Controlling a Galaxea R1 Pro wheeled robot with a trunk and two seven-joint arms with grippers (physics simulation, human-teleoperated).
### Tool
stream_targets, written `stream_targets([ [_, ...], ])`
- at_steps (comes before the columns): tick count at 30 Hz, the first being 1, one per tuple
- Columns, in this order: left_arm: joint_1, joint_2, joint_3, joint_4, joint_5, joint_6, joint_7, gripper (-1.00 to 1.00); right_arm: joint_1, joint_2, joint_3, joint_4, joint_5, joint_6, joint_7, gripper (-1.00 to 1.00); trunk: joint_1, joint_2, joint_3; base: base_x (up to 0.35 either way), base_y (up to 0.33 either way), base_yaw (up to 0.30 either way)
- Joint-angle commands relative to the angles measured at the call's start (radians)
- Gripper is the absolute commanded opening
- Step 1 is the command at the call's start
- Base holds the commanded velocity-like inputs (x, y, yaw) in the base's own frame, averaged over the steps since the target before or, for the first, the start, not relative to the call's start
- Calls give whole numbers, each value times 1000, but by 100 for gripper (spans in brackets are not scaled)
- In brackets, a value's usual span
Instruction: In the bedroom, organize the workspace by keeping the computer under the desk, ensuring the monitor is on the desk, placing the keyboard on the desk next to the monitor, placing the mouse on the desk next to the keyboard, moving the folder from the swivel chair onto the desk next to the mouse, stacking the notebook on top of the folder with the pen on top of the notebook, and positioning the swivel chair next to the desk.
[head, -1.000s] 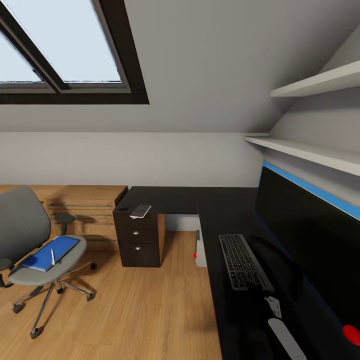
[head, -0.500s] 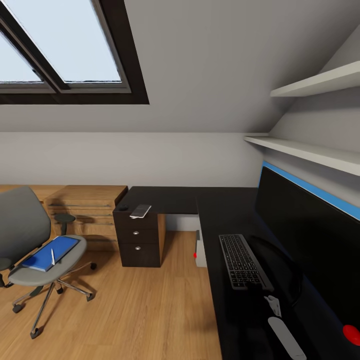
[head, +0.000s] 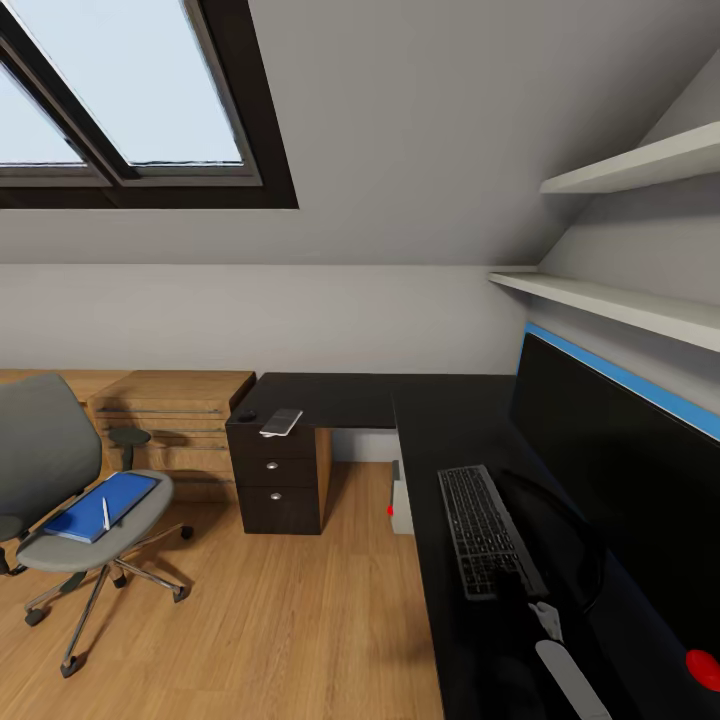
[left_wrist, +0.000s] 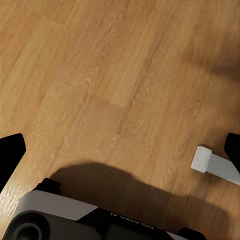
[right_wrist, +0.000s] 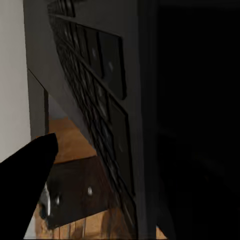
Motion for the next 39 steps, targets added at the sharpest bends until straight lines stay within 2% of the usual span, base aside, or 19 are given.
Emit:
stream_targets([
  [1,0,1,-2,-2,5,3,7,100,0,0,1,-1,-10,-2,-2,100,0,-1,-1,0,0,0],
  [39,0,0,-2,-2,7,3,7,100,0,1,2,-1,-9,-6,-1,100,0,-1,-1,-9,-13,0],
])
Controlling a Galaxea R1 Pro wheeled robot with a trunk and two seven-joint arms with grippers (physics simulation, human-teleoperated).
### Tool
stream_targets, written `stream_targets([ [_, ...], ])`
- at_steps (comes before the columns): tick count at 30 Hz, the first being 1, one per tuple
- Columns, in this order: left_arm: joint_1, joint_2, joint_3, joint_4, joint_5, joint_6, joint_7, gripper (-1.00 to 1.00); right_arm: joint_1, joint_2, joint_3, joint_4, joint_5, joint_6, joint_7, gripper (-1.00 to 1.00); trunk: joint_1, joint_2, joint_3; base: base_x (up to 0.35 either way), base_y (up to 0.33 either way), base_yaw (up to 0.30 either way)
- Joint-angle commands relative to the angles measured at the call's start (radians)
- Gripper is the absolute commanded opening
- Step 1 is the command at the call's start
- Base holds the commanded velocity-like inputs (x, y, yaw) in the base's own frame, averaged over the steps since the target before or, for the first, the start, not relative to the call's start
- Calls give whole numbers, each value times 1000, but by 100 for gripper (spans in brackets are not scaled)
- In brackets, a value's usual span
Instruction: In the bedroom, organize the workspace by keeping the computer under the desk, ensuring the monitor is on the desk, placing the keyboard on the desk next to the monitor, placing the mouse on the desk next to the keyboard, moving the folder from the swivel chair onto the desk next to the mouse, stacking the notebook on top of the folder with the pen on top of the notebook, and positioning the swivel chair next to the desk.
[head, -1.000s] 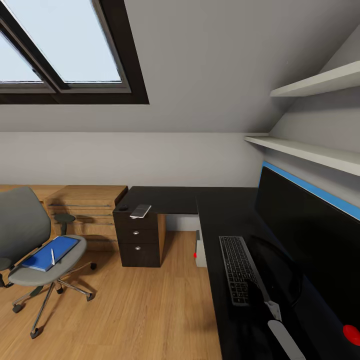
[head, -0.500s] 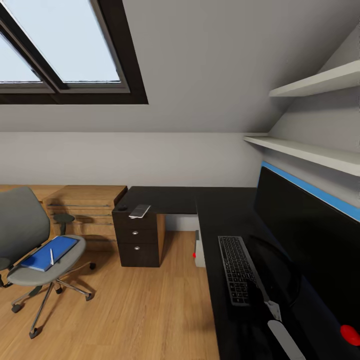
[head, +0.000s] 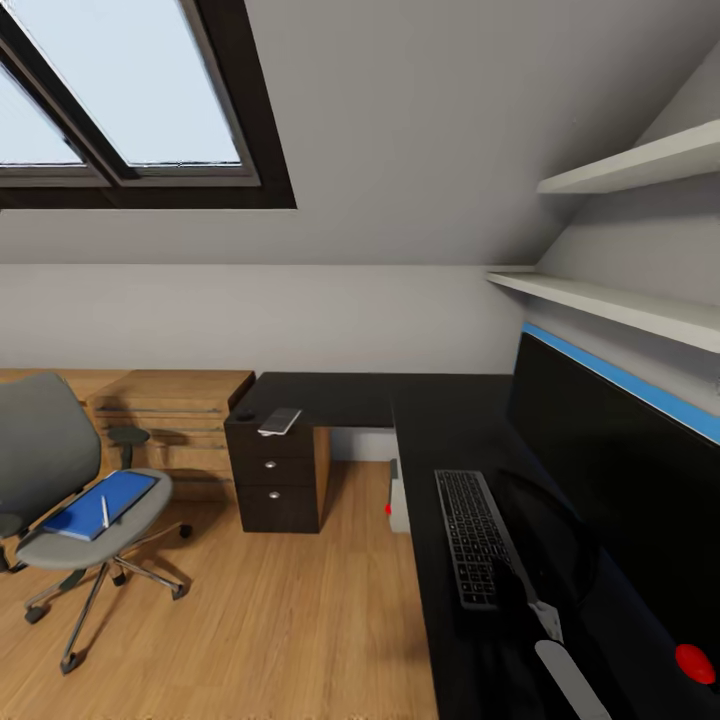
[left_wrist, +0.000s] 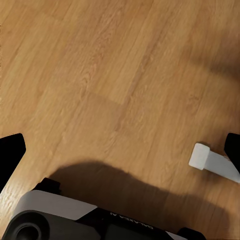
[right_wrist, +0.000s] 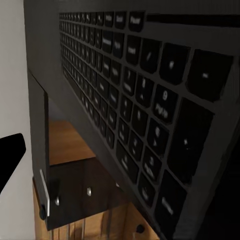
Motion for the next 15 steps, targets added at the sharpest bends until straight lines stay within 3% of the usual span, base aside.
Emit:
stream_targets([
  [1,0,1,-2,-2,5,3,7,100,0,0,1,-1,-10,-2,-2,100,0,-1,-1,-219,0,0],
  [15,0,0,-2,-2,7,3,7,100,0,0,2,-1,-10,-2,-2,100,0,-1,-1,-307,0,0],
])
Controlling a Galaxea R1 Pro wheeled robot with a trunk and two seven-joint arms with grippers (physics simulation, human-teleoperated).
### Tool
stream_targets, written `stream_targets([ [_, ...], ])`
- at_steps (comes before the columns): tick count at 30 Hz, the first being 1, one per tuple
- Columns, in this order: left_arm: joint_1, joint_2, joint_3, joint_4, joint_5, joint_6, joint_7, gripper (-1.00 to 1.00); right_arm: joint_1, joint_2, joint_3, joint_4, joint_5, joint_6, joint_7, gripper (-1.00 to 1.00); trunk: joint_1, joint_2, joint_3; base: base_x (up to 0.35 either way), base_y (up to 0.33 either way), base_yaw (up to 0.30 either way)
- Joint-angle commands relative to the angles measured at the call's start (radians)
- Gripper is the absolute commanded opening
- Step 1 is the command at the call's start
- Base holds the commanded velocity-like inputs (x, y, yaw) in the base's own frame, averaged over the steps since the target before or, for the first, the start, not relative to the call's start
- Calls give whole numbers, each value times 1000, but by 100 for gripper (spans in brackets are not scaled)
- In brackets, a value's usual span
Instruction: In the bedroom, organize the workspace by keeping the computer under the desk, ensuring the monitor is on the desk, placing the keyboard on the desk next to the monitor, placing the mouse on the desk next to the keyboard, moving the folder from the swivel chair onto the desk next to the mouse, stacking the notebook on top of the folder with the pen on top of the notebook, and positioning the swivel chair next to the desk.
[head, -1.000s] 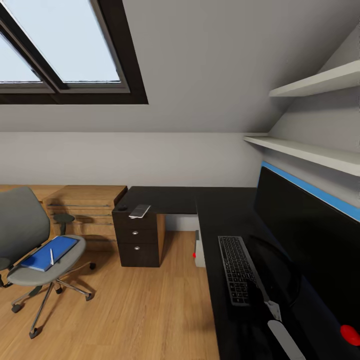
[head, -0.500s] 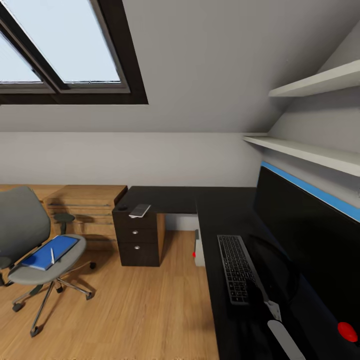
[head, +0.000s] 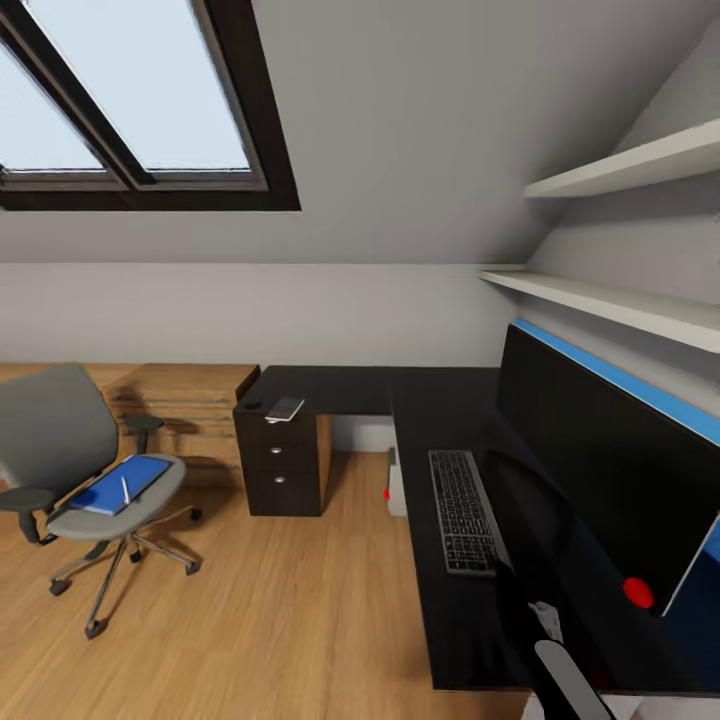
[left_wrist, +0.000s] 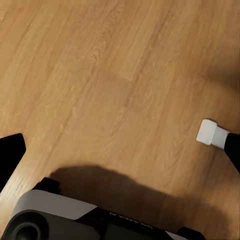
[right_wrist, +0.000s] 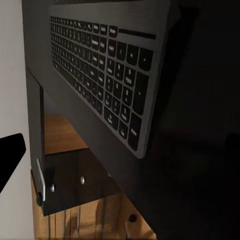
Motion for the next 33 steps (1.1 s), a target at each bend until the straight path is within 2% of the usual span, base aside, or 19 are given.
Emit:
stream_targets([
  [1,0,0,-1,-2,5,3,7,100,0,0,1,-1,-10,-2,-2,100,0,-1,-1,-273,0,0],
  [10,0,0,-1,-2,4,3,7,100,0,0,2,0,-10,-2,-2,100,0,-1,-1,-262,-12,0],
  [18,0,1,-1,0,6,3,7,100,0,1,4,0,-10,-2,-2,100,0,-1,-1,-265,-119,0],
  [24,0,1,-1,47,2,2,7,100,0,3,8,1,-9,-2,-2,100,0,-1,-1,-292,-145,0],
  [33,0,2,0,65,-1,1,7,100,0,9,10,6,-8,-3,-1,100,0,-1,-1,-306,-132,0],
])
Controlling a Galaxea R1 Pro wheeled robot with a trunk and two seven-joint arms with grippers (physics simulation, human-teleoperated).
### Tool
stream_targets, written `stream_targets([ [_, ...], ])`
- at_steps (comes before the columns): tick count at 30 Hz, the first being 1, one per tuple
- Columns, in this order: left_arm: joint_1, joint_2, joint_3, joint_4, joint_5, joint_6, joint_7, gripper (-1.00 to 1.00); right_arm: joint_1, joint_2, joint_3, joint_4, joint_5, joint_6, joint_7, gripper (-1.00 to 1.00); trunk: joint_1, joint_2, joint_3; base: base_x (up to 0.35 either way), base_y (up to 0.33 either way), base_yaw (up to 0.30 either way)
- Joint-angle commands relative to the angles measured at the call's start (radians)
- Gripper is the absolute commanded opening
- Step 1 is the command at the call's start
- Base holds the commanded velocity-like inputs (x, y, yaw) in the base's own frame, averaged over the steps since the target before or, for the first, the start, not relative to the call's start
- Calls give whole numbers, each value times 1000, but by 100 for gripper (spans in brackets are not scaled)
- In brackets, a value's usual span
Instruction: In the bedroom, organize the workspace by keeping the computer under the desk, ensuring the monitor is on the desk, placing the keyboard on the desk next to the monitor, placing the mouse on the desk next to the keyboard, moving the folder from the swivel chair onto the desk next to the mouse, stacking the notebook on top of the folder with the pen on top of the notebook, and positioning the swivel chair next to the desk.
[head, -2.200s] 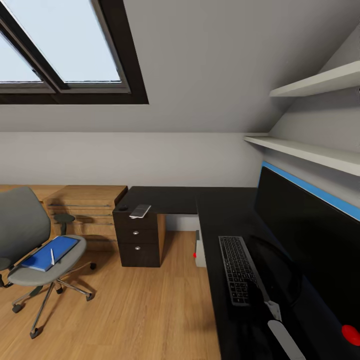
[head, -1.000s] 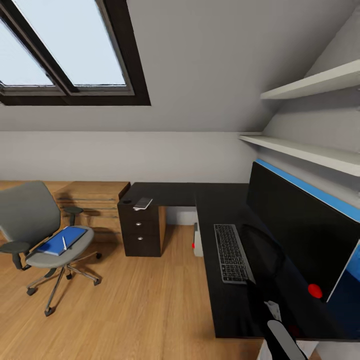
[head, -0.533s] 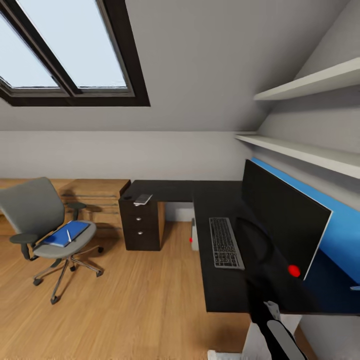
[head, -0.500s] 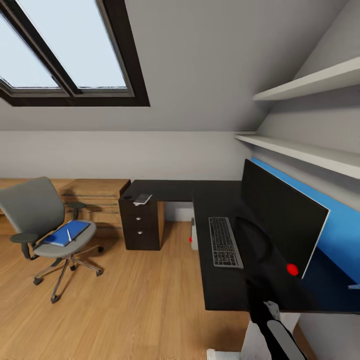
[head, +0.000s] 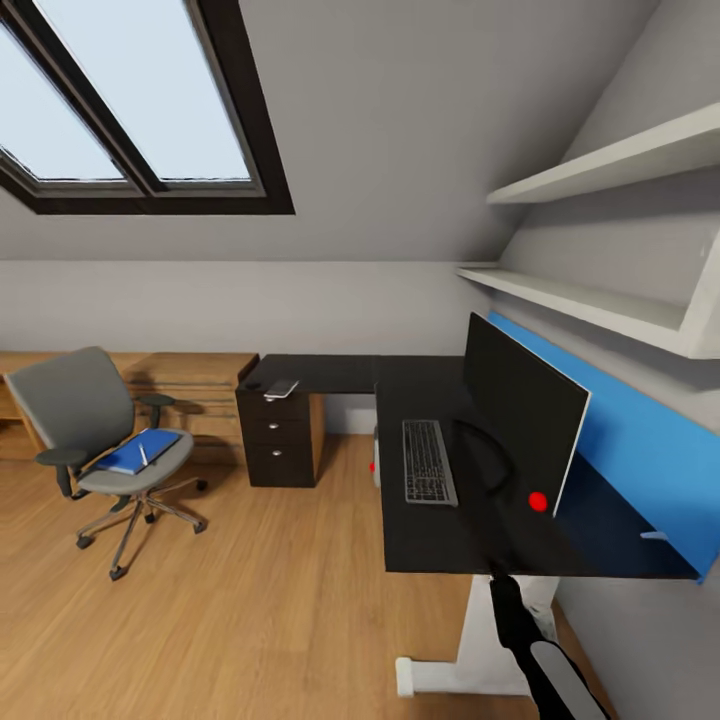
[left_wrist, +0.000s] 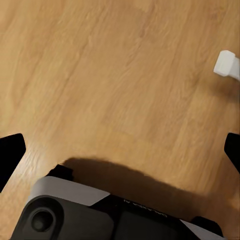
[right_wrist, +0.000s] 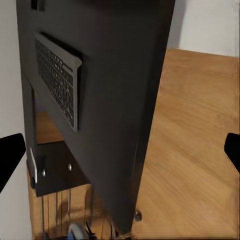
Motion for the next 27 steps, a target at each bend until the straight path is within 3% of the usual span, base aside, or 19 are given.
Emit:
stream_targets([
  [1,0,1,-2,-2,5,3,7,100,0,0,4,0,-10,-2,-2,100,0,-1,-1,-316,-121,0],
  [5,0,2,-2,-2,5,3,7,100,0,2,26,0,-6,-2,-1,100,0,-1,-1,-319,-116,0],
  [11,0,3,0,-3,5,3,7,100,0,2,108,2,32,-2,-1,100,0,-1,-1,-323,-109,0],
  [16,0,4,0,-4,5,2,7,100,1,3,165,78,96,-5,1,100,0,-1,-1,-294,-101,0],
  [18,0,4,0,-4,5,2,7,100,1,3,186,118,134,-13,2,100,0,-1,-1,-172,-61,0],
  [19,0,4,0,-6,5,2,7,100,1,3,209,155,178,-29,3,100,0,-1,-1,-98,-35,0],
  [22,0,4,0,-12,5,0,7,100,1,3,240,201,258,-70,3,100,-4,6,2,-63,-23,0],
  [23,0,4,0,-15,5,-3,7,100,1,3,258,227,314,-107,3,100,-8,13,5,-32,-11,0],
  [27,0,4,1,-19,5,-7,7,100,1,3,282,292,427,-203,2,100,-23,41,18,-19,-7,0],
])
